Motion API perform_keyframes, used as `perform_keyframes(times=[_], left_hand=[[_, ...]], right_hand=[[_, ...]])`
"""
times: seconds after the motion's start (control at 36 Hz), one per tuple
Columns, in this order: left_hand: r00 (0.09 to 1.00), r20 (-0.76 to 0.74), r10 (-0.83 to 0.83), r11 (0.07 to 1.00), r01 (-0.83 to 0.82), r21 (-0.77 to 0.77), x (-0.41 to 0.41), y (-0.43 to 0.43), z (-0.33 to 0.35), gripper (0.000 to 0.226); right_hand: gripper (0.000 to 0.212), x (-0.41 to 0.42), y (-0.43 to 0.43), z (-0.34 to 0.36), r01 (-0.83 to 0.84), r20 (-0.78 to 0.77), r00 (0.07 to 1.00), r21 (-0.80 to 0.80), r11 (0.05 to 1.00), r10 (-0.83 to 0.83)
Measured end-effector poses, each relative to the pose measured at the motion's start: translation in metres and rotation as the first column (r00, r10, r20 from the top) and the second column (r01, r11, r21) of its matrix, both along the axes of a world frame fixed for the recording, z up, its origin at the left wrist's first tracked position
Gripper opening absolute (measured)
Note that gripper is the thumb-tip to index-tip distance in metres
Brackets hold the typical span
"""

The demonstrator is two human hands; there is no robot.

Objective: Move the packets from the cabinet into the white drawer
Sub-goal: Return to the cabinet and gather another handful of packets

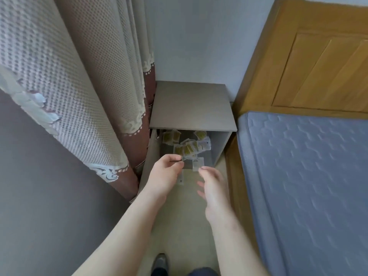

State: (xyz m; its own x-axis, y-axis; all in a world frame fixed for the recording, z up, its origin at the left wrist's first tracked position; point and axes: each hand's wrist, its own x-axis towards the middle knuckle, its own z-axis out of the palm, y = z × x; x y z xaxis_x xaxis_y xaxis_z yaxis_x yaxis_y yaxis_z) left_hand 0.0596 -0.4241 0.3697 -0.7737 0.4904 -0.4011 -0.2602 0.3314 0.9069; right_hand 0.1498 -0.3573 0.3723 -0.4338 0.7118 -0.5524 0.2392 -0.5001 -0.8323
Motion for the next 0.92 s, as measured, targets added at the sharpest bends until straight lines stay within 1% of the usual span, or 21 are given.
perform_keyframes(times=[0.11,0.25,0.42,0.5,0.64,0.78,0.86,0.92], left_hand=[[1.0,0.028,0.006,1.0,-0.006,-0.024,-0.032,0.041,-0.017,0.008],[0.995,0.051,0.085,0.995,-0.081,-0.061,-0.069,0.093,-0.051,0.009],[0.979,0.087,0.182,0.979,-0.171,-0.115,-0.096,0.155,-0.127,0.012],[0.979,0.102,0.174,0.977,-0.158,-0.144,-0.109,0.182,-0.173,0.013],[0.985,0.088,0.149,0.965,-0.125,-0.229,-0.145,0.217,-0.283,0.011],[0.996,0.059,0.07,0.946,-0.048,-0.321,-0.174,0.232,-0.406,0.022],[1.0,0.016,-0.014,0.922,0.019,-0.387,-0.188,0.238,-0.483,0.022],[0.992,-0.019,-0.128,0.888,0.106,-0.447,-0.198,0.243,-0.529,0.023]], right_hand=[[0.012,-0.029,0.042,-0.021,0.01,0.044,0.999,-0.053,0.999,-0.008],[0.011,-0.066,0.105,-0.053,-0.083,0.09,0.992,-0.064,0.994,0.089],[0.007,-0.105,0.182,-0.127,-0.224,0.177,0.957,-0.052,0.973,0.23],[0.014,-0.122,0.209,-0.176,-0.256,0.238,0.935,-0.058,0.965,0.263],[0.011,-0.157,0.243,-0.286,-0.284,0.302,0.905,-0.09,0.955,0.298],[0.011,-0.175,0.257,-0.405,-0.273,0.319,0.901,-0.113,0.955,0.295],[0.011,-0.189,0.263,-0.475,-0.288,0.329,0.891,-0.12,0.95,0.312],[0.007,-0.204,0.271,-0.523,-0.354,0.379,0.862,-0.028,0.935,0.338]])
